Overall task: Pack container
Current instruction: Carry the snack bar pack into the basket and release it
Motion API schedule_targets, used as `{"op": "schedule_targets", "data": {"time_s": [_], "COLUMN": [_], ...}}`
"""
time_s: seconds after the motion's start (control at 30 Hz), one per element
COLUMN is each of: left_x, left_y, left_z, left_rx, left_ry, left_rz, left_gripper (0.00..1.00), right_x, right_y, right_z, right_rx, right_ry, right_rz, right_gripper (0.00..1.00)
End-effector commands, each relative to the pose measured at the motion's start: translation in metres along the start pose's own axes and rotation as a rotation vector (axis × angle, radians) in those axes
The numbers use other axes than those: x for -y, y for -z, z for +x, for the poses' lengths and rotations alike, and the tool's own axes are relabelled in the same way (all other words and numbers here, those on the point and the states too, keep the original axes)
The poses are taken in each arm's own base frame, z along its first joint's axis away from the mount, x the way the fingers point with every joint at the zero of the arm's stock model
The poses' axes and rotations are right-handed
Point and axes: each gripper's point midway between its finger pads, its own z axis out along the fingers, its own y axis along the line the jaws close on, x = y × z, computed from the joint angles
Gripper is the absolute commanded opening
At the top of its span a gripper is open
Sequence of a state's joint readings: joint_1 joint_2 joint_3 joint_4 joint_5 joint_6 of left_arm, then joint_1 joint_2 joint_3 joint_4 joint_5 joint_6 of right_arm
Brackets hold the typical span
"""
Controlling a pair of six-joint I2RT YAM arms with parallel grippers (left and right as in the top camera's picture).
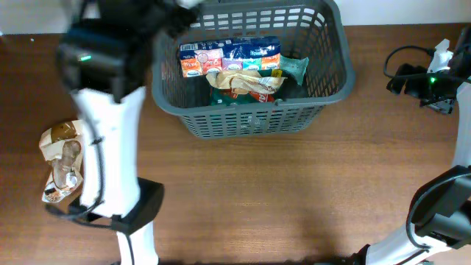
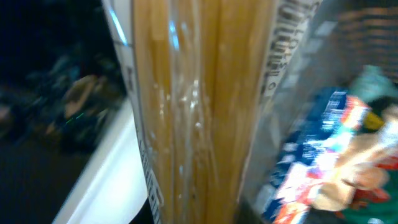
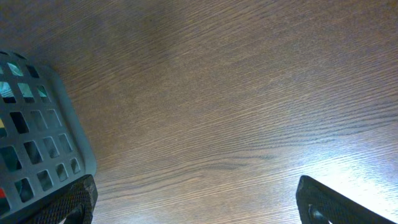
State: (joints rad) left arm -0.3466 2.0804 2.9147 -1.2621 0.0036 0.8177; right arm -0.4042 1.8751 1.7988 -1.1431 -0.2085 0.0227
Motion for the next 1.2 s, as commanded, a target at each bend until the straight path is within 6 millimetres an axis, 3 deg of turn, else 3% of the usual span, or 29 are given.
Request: {"op": "schedule_targets", "data": {"time_s": [0.0, 0.13, 0.3, 0.4, 0.43, 0.47, 0.5, 0.53, 0.7, 0.9, 1.03, 1.17], "left_x": [0.053, 0.103, 0.138, 0.151, 0.152, 0.153, 0.150, 0.145, 0.093, 0.006, -0.034, -0.047], "left_y": [-0.074, -0.123, -0.152, -0.156, -0.155, -0.154, -0.152, -0.149, -0.097, 0.002, 0.075, 0.130], "left_z": [0.022, 0.055, 0.084, 0.099, 0.102, 0.105, 0.106, 0.106, 0.080, 0.084, 0.109, 0.173], "left_rx": [-0.096, -0.253, -0.360, -0.407, -0.418, -0.428, -0.442, -0.454, -0.405, -0.374, -0.389, -0.504], "left_ry": [-0.096, -0.144, -0.157, -0.138, -0.138, -0.130, -0.114, -0.096, -0.002, 0.123, 0.195, 0.356], "left_rz": [0.142, 0.227, 0.292, 0.330, 0.339, 0.342, 0.330, 0.302, 0.164, -0.055, -0.182, -0.280], "left_gripper": [0.02, 0.02, 0.04, 0.40, 0.72, 0.87, 0.94, 0.96, 0.99, 0.99, 0.99, 1.00], "right_x": [-0.004, -0.004, -0.004, -0.004, -0.004, -0.004, -0.004, -0.004, -0.004, -0.004, -0.004, -0.004], "right_y": [0.003, 0.003, 0.003, 0.003, 0.003, 0.003, 0.003, 0.003, 0.003, 0.003, 0.003, 0.003], "right_z": [-0.001, -0.001, -0.001, -0.001, -0.001, -0.001, -0.001, -0.001, -0.001, -0.001, -0.001, -0.001], "right_rx": [0.011, 0.011, 0.011, 0.011, 0.011, 0.011, 0.011, 0.011, 0.011, 0.011, 0.011, 0.011], "right_ry": [0.006, 0.005, 0.005, 0.005, 0.006, 0.005, 0.005, 0.005, 0.005, 0.005, 0.005, 0.005], "right_rz": [-0.007, -0.007, -0.007, -0.007, -0.007, -0.007, -0.007, -0.007, -0.007, -0.007, -0.007, -0.007], "right_gripper": [0.99, 0.99, 0.99, 0.99, 0.99, 0.99, 0.99, 0.99, 0.99, 0.99, 0.99, 0.99]}}
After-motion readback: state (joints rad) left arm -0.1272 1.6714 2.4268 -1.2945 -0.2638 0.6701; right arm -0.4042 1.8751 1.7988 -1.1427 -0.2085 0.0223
